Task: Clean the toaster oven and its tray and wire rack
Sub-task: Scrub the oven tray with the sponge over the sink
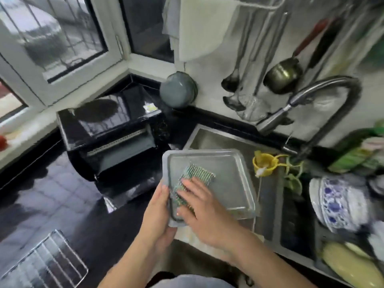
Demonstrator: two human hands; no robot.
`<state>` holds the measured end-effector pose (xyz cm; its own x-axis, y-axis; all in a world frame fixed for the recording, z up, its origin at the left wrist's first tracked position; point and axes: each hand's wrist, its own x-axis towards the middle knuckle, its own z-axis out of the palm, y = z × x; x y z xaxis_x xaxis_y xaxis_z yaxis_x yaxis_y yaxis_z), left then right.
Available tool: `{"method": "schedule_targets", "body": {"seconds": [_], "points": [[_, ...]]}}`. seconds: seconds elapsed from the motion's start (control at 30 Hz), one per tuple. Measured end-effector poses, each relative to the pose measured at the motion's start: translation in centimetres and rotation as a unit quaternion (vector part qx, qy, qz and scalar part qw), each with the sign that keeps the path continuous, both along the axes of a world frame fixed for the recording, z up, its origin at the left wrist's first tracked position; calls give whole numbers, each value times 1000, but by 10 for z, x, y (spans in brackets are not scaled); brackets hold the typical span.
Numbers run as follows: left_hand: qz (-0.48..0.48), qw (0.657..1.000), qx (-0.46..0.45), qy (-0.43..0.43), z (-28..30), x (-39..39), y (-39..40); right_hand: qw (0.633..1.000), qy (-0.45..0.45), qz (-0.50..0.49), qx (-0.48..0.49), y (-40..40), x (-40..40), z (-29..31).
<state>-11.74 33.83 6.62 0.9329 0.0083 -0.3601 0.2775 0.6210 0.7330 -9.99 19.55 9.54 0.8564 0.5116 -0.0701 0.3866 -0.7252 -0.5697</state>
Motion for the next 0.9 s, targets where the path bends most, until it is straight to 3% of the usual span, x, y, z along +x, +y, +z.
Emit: {"method": "schedule_targets", "body": {"seconds": [0.2,0.33,0.43,0.53,0.67,0.83,0.9], "points": [[-55,997,11,45,1,28,-49,980,-104,158,-53,-79,27,4],[-78,995,56,10,-2,41,-58,990,-129,38,-50,-82,90,12],[-81,995,55,22,-2,57,-37,981,-162,94,-50,-60,74,6],[-84,995,40,38,-7,69,-14,980,-140,127,-55,-42,67,3],[-124,991,54,1,-7,79,-10,989,-130,-28,-71,-25,108,6],[-108,994,9,29,-5,100,13,995,-60,76,17,-3,37,-3],[-127,992,24,13,-4,104,15,1000,-22,12,19,-8,42,1]]}}
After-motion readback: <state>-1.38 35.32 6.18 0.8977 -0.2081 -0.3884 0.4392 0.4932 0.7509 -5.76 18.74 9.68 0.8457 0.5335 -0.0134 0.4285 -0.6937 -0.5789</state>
